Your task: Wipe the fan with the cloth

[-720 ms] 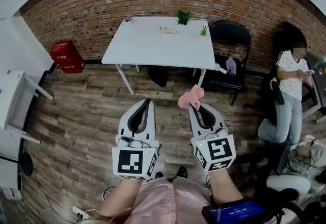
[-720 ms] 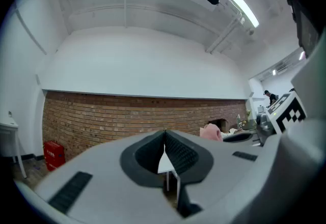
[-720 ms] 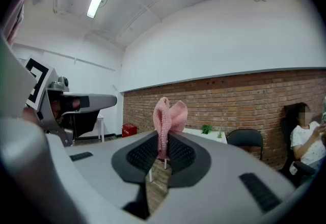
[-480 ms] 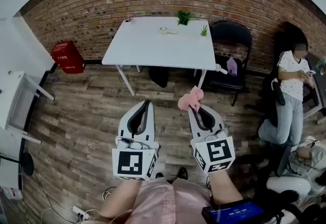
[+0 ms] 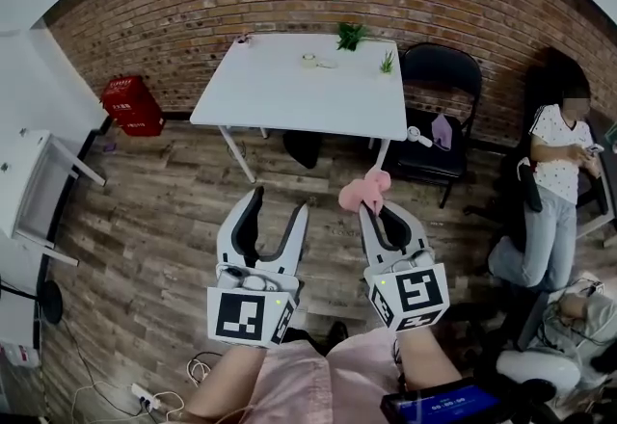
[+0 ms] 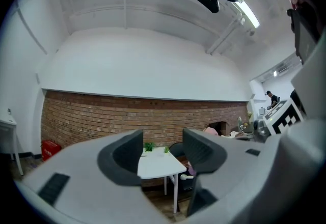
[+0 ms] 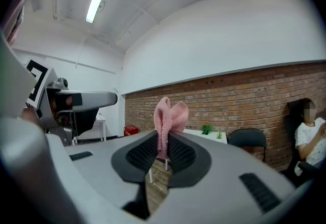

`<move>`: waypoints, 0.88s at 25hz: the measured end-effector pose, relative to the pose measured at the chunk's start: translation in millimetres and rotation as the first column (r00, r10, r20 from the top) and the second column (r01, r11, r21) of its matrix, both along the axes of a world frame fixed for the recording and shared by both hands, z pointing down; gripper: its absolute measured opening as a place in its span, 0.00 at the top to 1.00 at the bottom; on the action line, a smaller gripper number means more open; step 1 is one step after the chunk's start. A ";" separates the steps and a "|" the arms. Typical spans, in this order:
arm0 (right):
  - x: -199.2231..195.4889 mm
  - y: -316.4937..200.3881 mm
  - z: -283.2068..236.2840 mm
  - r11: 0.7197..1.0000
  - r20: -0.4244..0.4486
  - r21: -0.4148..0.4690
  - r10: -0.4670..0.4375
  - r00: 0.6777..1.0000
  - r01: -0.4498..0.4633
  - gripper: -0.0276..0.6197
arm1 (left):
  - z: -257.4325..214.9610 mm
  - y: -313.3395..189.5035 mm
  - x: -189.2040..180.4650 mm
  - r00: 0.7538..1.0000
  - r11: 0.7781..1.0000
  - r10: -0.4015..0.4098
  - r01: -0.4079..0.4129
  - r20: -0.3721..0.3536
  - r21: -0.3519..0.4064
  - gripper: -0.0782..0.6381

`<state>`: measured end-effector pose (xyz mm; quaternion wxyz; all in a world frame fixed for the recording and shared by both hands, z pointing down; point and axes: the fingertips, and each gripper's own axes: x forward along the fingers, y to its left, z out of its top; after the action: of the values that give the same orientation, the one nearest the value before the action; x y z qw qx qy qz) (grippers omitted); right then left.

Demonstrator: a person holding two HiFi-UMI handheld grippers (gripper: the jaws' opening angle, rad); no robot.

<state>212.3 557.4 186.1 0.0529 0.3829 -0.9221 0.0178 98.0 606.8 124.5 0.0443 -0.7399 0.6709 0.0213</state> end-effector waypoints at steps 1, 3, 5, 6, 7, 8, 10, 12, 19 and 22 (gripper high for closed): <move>1.3 -3.7 2.1 1.000 -0.004 -0.002 -0.007 1.000 0.007 0.88 | 1.2 -2.6 0.8 1.000 1.000 -0.008 0.008 0.003 -0.002 0.56; 3.5 -13.8 7.7 1.000 -0.011 -0.010 -0.014 1.000 0.014 0.88 | 6.0 -10.6 2.2 1.000 1.000 -0.021 0.021 0.007 -0.010 0.56; 3.3 -23.9 14.5 0.999 -0.014 -0.027 -0.022 1.000 0.022 0.88 | 13.0 -20.4 2.6 1.000 0.999 -0.027 0.028 0.008 -0.025 0.56; 1.4 -29.4 17.5 0.999 -0.015 -0.031 -0.030 0.999 0.029 0.88 | 16.7 -26.2 1.7 1.000 0.999 -0.031 0.031 0.008 -0.032 0.56; -1.6 -36.3 20.5 0.999 -0.017 -0.034 -0.036 0.999 0.036 0.88 | 20.5 -33.1 -0.2 0.999 0.999 -0.033 0.033 0.006 -0.037 0.56; -5.3 -44.5 24.0 0.999 -0.019 -0.038 -0.041 0.999 0.040 0.88 | 25.0 -41.3 -3.0 0.999 0.998 -0.034 0.034 0.003 -0.043 0.56; -14.9 -63.7 32.7 0.998 -0.026 -0.050 -0.045 0.999 0.043 0.88 | 35.6 -60.3 -12.3 0.999 0.998 -0.037 0.036 -0.006 -0.059 0.56; -26.5 -86.2 42.4 0.997 -0.039 -0.067 -0.045 0.998 0.042 0.88 | 45.5 -82.8 -26.3 0.999 0.996 -0.040 0.039 -0.017 -0.076 0.56; -86.3 -188.9 53.4 0.996 -0.058 -0.092 -0.026 0.998 0.021 0.88 | 53.0 -186.8 -95.6 0.999 0.995 -0.032 0.030 -0.026 -0.096 0.56; -112.4 -225.9 51.3 0.995 -0.060 -0.097 -0.019 0.998 0.013 0.88 | 48.5 -227.1 -123.5 0.999 0.996 -0.028 0.026 -0.018 -0.091 0.56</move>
<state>100.0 331.5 237.5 0.0994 0.3730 -0.9211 0.0501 -25.5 379.7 173.0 0.0046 -0.7318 0.6815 -0.0028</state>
